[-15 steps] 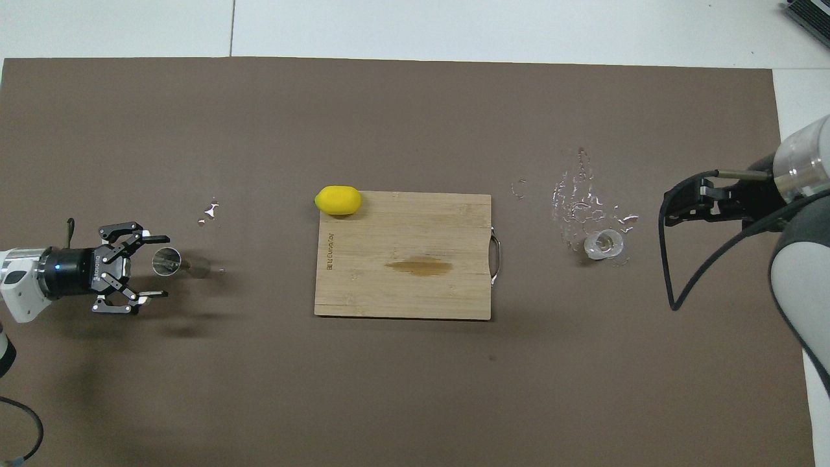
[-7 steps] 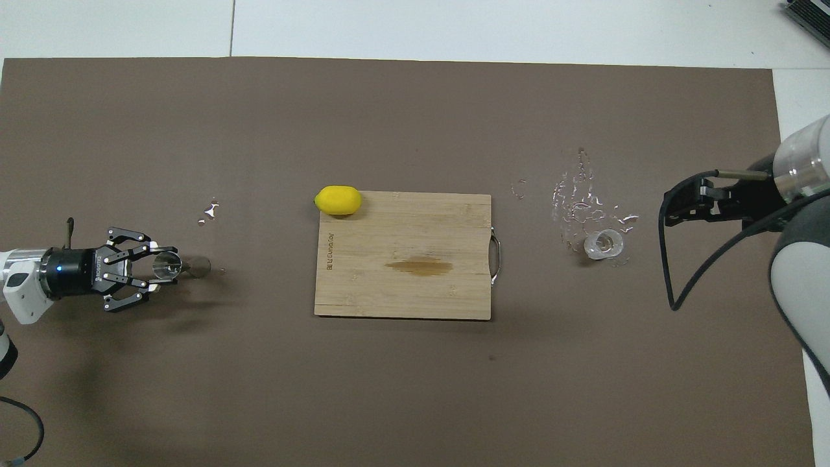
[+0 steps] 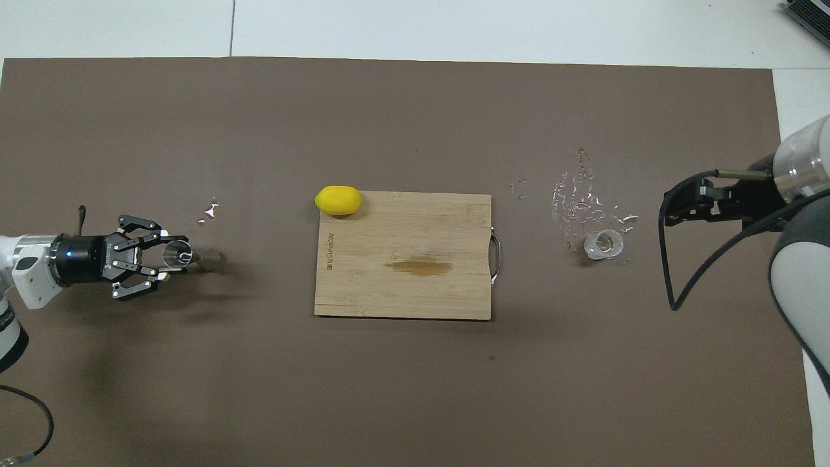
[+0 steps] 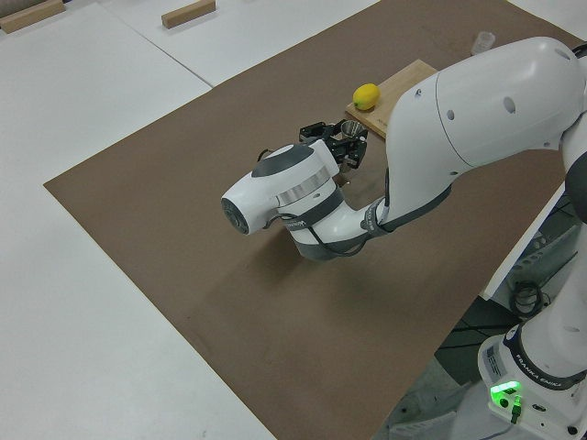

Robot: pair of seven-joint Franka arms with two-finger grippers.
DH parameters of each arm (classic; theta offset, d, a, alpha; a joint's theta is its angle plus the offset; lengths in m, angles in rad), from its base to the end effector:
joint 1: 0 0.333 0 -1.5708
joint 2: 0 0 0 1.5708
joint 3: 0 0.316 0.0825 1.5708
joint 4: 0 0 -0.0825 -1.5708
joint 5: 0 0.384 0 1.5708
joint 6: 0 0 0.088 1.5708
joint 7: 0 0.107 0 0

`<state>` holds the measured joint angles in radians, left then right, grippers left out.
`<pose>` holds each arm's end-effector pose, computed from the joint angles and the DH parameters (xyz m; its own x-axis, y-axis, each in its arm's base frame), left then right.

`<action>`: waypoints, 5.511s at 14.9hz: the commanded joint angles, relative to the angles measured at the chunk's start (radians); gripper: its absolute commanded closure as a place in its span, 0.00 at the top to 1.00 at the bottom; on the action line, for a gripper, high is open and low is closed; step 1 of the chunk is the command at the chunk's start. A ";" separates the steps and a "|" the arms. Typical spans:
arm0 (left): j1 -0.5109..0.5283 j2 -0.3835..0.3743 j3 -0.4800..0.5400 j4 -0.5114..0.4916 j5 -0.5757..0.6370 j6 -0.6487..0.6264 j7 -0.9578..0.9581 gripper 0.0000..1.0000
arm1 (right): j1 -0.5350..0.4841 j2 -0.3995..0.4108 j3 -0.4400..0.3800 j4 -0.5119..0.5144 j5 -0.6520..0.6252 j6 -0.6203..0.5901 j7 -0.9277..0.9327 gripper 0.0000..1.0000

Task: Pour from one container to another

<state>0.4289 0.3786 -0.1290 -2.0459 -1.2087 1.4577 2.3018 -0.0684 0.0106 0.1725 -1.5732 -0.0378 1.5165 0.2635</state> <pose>0.5355 0.0542 0.2838 0.1457 -0.1075 0.9835 -0.9886 0.0230 0.1490 0.5490 0.0526 0.6131 0.9855 -0.1606 -0.0554 -0.1578 -0.9861 0.0522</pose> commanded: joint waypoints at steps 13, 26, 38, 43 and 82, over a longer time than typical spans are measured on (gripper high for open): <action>-0.424 -0.006 0.009 -0.036 -0.432 0.182 -0.249 0.29 | -0.013 -0.023 0.001 -0.025 0.024 0.004 -0.032 1.00; -0.714 0.014 0.008 0.003 -0.745 0.503 0.100 0.35 | -0.013 -0.023 0.001 -0.025 0.024 0.004 -0.032 1.00; -0.835 0.017 0.008 -0.028 -0.787 0.582 0.133 0.40 | -0.013 -0.023 0.001 -0.025 0.024 0.005 -0.032 1.00; -0.826 0.017 0.009 -0.028 -0.786 0.593 0.123 1.00 | -0.013 -0.023 0.001 -0.025 0.024 0.004 -0.032 1.00; 0.006 -0.308 0.031 0.717 0.997 -0.148 -0.433 1.00 | -0.303 0.127 -0.004 -0.355 0.493 0.437 0.902 0.82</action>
<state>0.5068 0.1497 -0.1038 -1.3191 -0.2700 1.3316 2.0003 -0.3464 0.1322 0.1595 -1.8795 0.3898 1.8972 1.1520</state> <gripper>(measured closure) 0.000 0.167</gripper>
